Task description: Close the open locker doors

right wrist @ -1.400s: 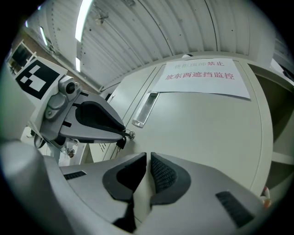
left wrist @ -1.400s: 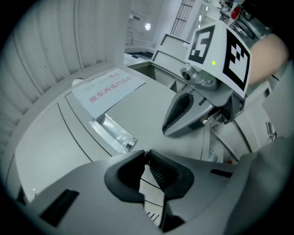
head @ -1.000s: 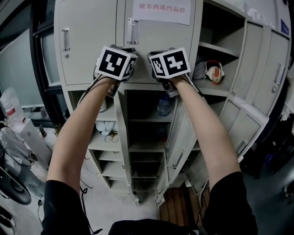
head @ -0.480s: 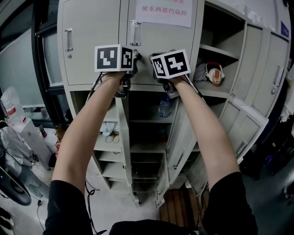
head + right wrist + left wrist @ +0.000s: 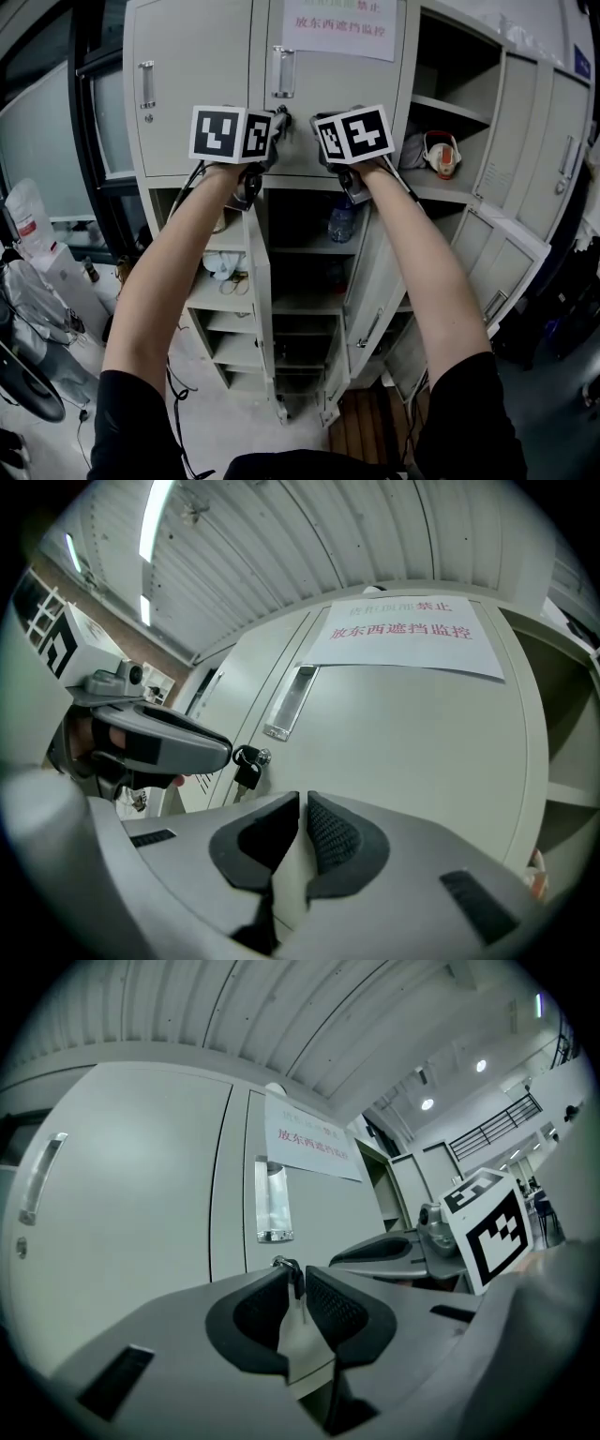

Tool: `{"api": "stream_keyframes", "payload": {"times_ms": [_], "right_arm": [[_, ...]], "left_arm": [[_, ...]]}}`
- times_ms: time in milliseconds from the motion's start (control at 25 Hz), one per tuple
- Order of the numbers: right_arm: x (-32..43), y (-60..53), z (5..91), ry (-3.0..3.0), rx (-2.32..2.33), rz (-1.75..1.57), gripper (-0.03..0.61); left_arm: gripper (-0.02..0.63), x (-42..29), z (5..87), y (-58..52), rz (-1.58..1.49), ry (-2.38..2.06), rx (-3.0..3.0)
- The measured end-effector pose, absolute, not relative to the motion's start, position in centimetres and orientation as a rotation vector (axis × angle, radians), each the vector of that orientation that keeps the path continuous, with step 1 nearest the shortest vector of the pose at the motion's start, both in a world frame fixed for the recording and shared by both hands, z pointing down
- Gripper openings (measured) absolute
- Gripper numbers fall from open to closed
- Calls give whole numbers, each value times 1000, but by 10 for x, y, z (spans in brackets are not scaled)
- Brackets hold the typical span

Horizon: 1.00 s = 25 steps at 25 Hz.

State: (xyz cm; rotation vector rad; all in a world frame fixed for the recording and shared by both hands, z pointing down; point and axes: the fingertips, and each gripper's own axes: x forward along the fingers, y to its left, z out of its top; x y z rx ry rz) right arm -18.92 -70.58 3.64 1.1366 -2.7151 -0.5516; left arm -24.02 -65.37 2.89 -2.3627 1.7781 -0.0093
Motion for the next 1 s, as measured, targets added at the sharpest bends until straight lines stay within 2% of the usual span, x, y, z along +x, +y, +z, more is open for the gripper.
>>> {"api": "stream_keyframes", "payload": {"times_ms": [280, 440, 1000], "right_arm": [[-189, -702, 36, -2712, 1143, -536, 52], [-186, -691, 34, -2731, 1132, -540, 51], [-134, -612, 32, -2763, 1024, -741, 51]], "left_arm": [[49, -231, 27, -627, -204, 1673, -2209], [28, -218, 34, -621, -371, 1601, -2052], [21, -178, 47, -588, -350, 1581, -2084]]}}
